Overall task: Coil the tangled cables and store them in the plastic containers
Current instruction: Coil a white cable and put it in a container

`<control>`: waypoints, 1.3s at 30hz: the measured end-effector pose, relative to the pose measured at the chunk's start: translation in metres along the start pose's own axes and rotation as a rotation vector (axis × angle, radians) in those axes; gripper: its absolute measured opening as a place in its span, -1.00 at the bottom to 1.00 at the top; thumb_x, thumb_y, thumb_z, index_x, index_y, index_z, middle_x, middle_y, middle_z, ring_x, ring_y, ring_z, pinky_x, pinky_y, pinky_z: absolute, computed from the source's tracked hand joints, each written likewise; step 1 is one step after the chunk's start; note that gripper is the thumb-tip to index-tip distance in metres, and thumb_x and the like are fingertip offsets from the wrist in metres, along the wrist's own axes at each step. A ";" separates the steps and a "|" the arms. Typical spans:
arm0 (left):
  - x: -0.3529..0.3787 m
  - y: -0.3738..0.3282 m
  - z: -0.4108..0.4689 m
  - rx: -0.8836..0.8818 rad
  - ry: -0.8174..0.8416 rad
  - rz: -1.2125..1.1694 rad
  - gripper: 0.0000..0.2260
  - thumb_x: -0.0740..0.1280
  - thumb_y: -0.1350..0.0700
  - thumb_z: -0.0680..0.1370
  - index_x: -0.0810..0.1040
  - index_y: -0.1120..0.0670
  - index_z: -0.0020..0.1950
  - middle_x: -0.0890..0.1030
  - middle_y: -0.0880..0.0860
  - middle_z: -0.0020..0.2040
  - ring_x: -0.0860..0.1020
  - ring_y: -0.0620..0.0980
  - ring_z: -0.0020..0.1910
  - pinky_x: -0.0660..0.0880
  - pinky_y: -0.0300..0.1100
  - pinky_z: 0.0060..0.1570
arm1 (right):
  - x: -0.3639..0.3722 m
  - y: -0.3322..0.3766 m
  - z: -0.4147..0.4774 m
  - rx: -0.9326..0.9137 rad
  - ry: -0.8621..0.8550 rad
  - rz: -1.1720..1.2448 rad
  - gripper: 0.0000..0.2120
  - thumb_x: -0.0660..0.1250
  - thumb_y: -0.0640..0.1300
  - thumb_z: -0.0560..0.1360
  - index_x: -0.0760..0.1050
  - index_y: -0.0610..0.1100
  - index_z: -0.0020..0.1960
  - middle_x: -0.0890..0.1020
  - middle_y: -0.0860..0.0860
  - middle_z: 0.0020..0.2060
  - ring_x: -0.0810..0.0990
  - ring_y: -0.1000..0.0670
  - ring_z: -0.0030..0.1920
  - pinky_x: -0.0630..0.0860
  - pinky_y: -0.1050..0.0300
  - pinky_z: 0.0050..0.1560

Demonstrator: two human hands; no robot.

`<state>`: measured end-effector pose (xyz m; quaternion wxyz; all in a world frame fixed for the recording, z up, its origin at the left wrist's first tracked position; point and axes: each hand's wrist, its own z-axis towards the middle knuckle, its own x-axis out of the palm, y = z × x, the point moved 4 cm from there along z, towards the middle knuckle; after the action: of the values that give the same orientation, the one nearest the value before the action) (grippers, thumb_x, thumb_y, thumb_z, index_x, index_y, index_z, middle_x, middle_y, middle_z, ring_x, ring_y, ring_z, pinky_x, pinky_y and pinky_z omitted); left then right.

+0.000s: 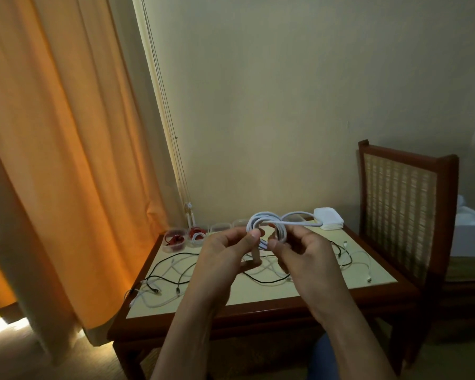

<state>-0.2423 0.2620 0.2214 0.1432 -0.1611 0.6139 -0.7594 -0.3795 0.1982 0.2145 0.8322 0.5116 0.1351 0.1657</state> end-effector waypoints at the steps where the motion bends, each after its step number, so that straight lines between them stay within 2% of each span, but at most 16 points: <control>1: -0.003 -0.002 0.000 0.023 0.002 0.080 -0.87 0.39 0.10 0.61 0.76 0.04 0.01 0.74 0.05 -0.01 0.67 0.06 0.11 0.65 0.01 0.12 | -0.002 -0.003 0.001 -0.002 0.002 -0.066 -0.84 0.39 -0.14 0.58 0.65 0.10 0.07 0.59 0.08 -0.39 0.46 0.18 -0.38 0.45 0.17 -0.29; 3: -0.007 -0.008 0.000 0.085 0.029 0.246 -0.89 0.41 0.09 0.60 0.74 -0.02 0.03 0.73 0.01 -0.03 0.67 -0.01 0.04 0.61 -0.08 0.10 | -0.006 -0.004 0.002 -0.008 0.016 -0.143 -0.86 0.37 -0.14 0.60 0.64 0.08 0.04 0.58 0.12 -0.41 0.47 0.16 -0.41 0.45 0.12 -0.29; 5: -0.008 -0.015 -0.001 0.150 0.054 0.399 -0.89 0.41 0.08 0.60 0.70 -0.07 0.09 0.72 -0.10 -0.01 0.65 -0.17 0.01 0.57 -0.13 0.11 | -0.008 0.002 0.003 -0.062 0.022 -0.292 -0.84 0.36 -0.14 0.60 0.63 0.10 0.07 0.62 0.16 -0.36 0.57 0.17 -0.33 0.47 0.27 -0.27; 7: -0.008 -0.023 0.000 0.195 0.056 0.555 -0.86 0.41 0.01 0.60 0.68 -0.12 0.14 0.70 -0.19 0.03 0.62 -0.27 0.06 0.56 -0.12 0.14 | -0.007 0.010 0.004 -0.112 0.041 -0.430 -0.81 0.36 -0.16 0.59 0.62 0.10 0.11 0.63 0.15 -0.30 0.59 0.25 -0.22 0.42 0.43 -0.26; 10: -0.008 -0.034 0.001 0.254 0.078 0.752 -0.84 0.40 -0.05 0.60 0.69 -0.14 0.16 0.69 -0.19 0.02 0.62 -0.27 0.03 0.59 -0.10 0.11 | -0.006 0.016 0.005 -0.149 0.070 -0.525 -0.84 0.35 -0.17 0.59 0.61 0.07 0.06 0.60 0.18 -0.27 0.56 0.31 -0.16 0.37 0.48 -0.26; 13: -0.010 -0.038 0.001 0.279 0.075 0.776 -0.84 0.35 -0.02 0.64 0.69 -0.11 0.17 0.71 -0.14 -0.04 0.66 -0.22 -0.07 0.63 -0.10 0.02 | -0.006 0.023 0.002 -0.195 0.088 -0.486 -0.77 0.33 -0.15 0.61 0.56 0.19 0.12 0.59 0.20 -0.29 0.58 0.28 -0.20 0.39 0.43 -0.26; 16: -0.019 -0.029 0.001 0.225 -0.050 0.602 -0.82 0.29 0.03 0.68 0.67 -0.03 0.19 0.71 -0.05 -0.08 0.69 -0.11 -0.19 0.65 -0.07 -0.03 | -0.013 0.022 0.003 -0.279 -0.057 -0.489 -0.70 0.33 -0.23 0.61 0.61 0.06 0.25 0.61 0.24 -0.23 0.56 0.32 -0.22 0.38 0.51 -0.24; 19: -0.041 -0.017 0.003 0.125 -0.208 0.288 -0.80 0.27 0.10 0.69 0.67 0.10 0.17 0.73 0.05 -0.01 0.72 0.01 -0.13 0.65 -0.06 -0.02 | -0.036 0.014 0.010 -0.285 -0.275 -0.472 -0.74 0.33 -0.27 0.60 0.67 -0.02 0.19 0.68 0.17 -0.15 0.58 0.25 -0.23 0.39 0.48 -0.25; 22: -0.049 -0.007 0.005 0.043 -0.235 0.016 -0.78 0.28 0.16 0.68 0.65 0.26 0.05 0.72 0.15 0.03 0.72 0.08 -0.05 0.66 -0.08 0.00 | -0.048 0.009 0.014 -0.312 -0.392 -0.444 -0.78 0.34 -0.26 0.59 0.68 -0.03 0.11 0.67 0.16 -0.19 0.61 0.20 -0.18 0.46 0.40 -0.19; 25: -0.038 -0.005 0.002 0.004 -0.206 -0.259 -0.78 0.27 0.21 0.67 0.60 0.33 -0.05 0.73 0.17 -0.08 0.73 0.04 -0.09 0.68 -0.11 -0.03 | -0.042 0.002 0.015 -0.328 -0.448 -0.480 -0.81 0.36 -0.24 0.59 0.68 -0.07 0.12 0.70 0.09 -0.15 0.64 0.14 -0.12 0.55 0.23 -0.11; 27: -0.029 -0.005 0.000 0.002 -0.207 -0.409 -0.80 0.26 0.24 0.67 0.60 0.35 -0.03 0.73 0.21 -0.07 0.72 0.06 -0.05 0.69 -0.06 0.00 | -0.038 -0.005 0.016 -0.317 -0.425 -0.542 -0.83 0.38 -0.23 0.57 0.68 -0.07 0.11 0.68 0.09 -0.12 0.64 0.08 -0.10 0.50 0.30 -0.11; 29: -0.023 -0.006 -0.001 -0.012 -0.205 -0.534 -0.83 0.27 0.28 0.66 0.60 0.37 0.03 0.71 0.25 -0.01 0.72 0.12 0.01 0.68 0.03 0.05 | -0.032 -0.012 0.016 -0.279 -0.321 -0.515 -0.82 0.36 -0.24 0.58 0.66 -0.01 0.07 0.65 0.16 -0.17 0.63 0.12 -0.14 0.46 0.39 -0.16; 31: -0.017 -0.007 -0.001 -0.040 -0.208 -0.620 -0.85 0.29 0.30 0.65 0.60 0.37 0.06 0.70 0.27 0.01 0.70 0.17 0.05 0.67 0.06 0.06 | -0.021 -0.020 0.015 -0.205 -0.185 -0.413 -0.75 0.25 -0.23 0.63 0.58 0.10 0.06 0.59 0.15 -0.31 0.61 0.05 -0.28 0.53 0.15 -0.26; 33: -0.013 -0.006 0.000 -0.058 -0.223 -0.643 -0.86 0.30 0.30 0.64 0.61 0.37 0.06 0.69 0.30 0.04 0.68 0.20 0.10 0.66 0.09 0.09 | -0.007 -0.025 0.012 -0.123 -0.092 -0.339 -0.69 0.14 -0.22 0.65 0.52 0.16 0.09 0.49 0.02 -0.42 0.54 -0.11 -0.39 0.53 -0.11 -0.33; 36: -0.010 -0.003 0.000 -0.047 -0.243 -0.561 -0.84 0.32 0.29 0.63 0.62 0.38 0.09 0.68 0.31 0.11 0.66 0.22 0.17 0.64 0.10 0.14 | 0.001 -0.030 0.013 -0.061 -0.032 -0.338 -0.68 0.09 -0.23 0.64 0.48 0.15 0.00 0.51 -0.13 -0.37 0.52 -0.16 -0.33 0.54 -0.18 -0.25; 39: -0.008 -0.002 0.000 -0.023 -0.231 -0.391 -0.83 0.29 0.29 0.65 0.63 0.30 0.16 0.71 0.27 0.08 0.70 0.14 0.09 0.66 0.03 0.08 | 0.004 -0.031 0.016 0.030 0.024 -0.212 -0.70 0.06 -0.27 0.60 0.46 0.00 -0.15 0.54 -0.05 -0.35 0.55 -0.06 -0.33 0.56 -0.16 -0.17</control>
<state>-0.2349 0.2654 0.2230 0.0610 -0.3645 0.5591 -0.7422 -0.3651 0.1743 0.1938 0.8356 0.5048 0.2009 0.0808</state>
